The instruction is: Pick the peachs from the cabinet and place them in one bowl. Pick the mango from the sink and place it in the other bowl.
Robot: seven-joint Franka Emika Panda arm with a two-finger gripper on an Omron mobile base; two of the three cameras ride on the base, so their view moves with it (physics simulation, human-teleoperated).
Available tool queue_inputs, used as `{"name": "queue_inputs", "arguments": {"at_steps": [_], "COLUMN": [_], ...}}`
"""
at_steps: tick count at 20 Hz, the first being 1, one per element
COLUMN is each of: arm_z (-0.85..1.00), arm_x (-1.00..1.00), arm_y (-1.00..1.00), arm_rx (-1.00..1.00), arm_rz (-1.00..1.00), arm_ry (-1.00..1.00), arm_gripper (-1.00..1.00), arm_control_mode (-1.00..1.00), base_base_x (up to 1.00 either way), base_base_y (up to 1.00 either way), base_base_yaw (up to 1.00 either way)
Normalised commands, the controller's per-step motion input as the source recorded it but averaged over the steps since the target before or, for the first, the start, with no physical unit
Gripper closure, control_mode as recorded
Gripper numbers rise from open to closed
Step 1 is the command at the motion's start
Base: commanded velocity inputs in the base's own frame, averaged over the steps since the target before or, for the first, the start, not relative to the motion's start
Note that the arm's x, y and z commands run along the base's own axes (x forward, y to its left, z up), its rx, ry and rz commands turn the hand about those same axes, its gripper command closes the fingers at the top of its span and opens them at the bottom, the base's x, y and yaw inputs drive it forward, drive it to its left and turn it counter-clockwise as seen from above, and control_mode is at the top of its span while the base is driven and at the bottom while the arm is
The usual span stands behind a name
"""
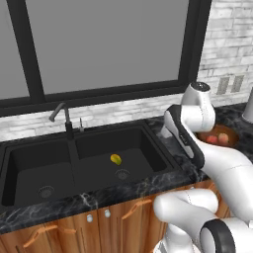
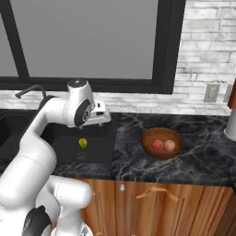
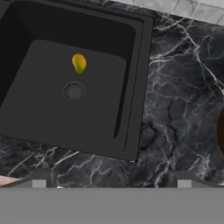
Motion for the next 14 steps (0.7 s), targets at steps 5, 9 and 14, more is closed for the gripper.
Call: {"name": "queue_inputs", "arguments": {"at_steps": [5,9,14], "arm_z": [0.0,0.0,-0.04], "arm_x": [0.08,0.19,0.22], "arm_y": [0.4,0.39,0.38], "arm_rx": [0.07,0.03,0.0], "arm_rz": [0.16,0.06,0.0], "arm_ry": [0.04,0.01,0.0], "arm_gripper": [-1.0,-1.0,-1.0], "arm_control_mode": [-1.0,-1.0,-1.0], "base_base_x": [0.0,0.0,0.0], "base_base_y": [0.0,0.0,0.0], "base_base_yaw": [0.0,0.0,0.0]}}
